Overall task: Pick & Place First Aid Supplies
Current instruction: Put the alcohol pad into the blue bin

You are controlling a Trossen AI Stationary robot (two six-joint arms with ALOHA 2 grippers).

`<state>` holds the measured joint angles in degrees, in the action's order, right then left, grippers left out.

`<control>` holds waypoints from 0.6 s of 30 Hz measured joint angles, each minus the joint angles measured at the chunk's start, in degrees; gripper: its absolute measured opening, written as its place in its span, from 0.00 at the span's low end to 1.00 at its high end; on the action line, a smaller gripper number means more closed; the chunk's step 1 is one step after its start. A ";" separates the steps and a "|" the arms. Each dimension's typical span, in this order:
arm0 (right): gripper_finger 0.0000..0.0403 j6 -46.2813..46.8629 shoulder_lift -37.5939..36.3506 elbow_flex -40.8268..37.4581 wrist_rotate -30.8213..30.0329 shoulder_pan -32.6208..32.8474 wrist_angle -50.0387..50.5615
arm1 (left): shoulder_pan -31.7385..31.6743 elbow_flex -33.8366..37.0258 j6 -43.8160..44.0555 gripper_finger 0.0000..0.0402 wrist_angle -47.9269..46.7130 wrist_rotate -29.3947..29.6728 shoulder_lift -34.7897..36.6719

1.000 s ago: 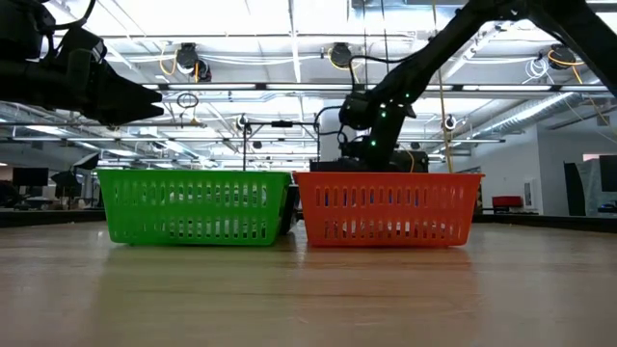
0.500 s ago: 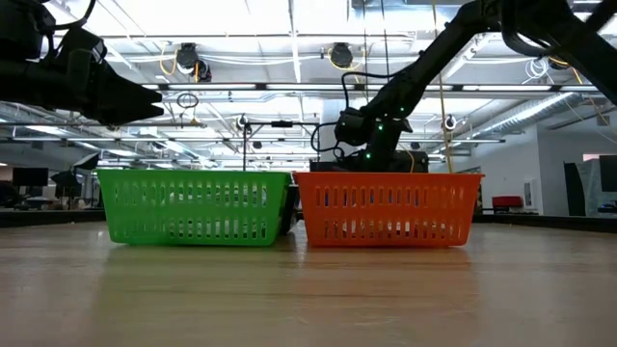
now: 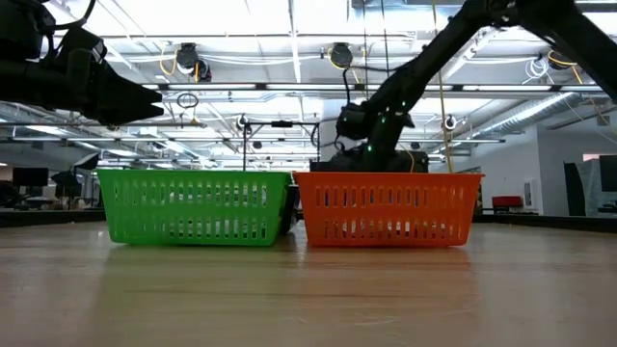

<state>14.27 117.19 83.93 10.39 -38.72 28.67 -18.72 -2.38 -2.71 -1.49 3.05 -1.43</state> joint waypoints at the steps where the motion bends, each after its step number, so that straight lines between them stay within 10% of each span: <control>1: 0.00 -0.18 -0.86 -0.01 0.33 0.00 0.02 | 0.02 0.01 -0.01 0.91 -0.01 0.00 -0.02; 18: 0.00 -8.97 -11.18 0.08 -1.31 3.24 4.97 | 0.00 -0.01 -0.01 0.91 0.01 -0.02 0.00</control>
<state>5.30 106.01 84.01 9.08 -35.48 33.64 -18.72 -2.39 -2.72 -1.48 3.03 -1.44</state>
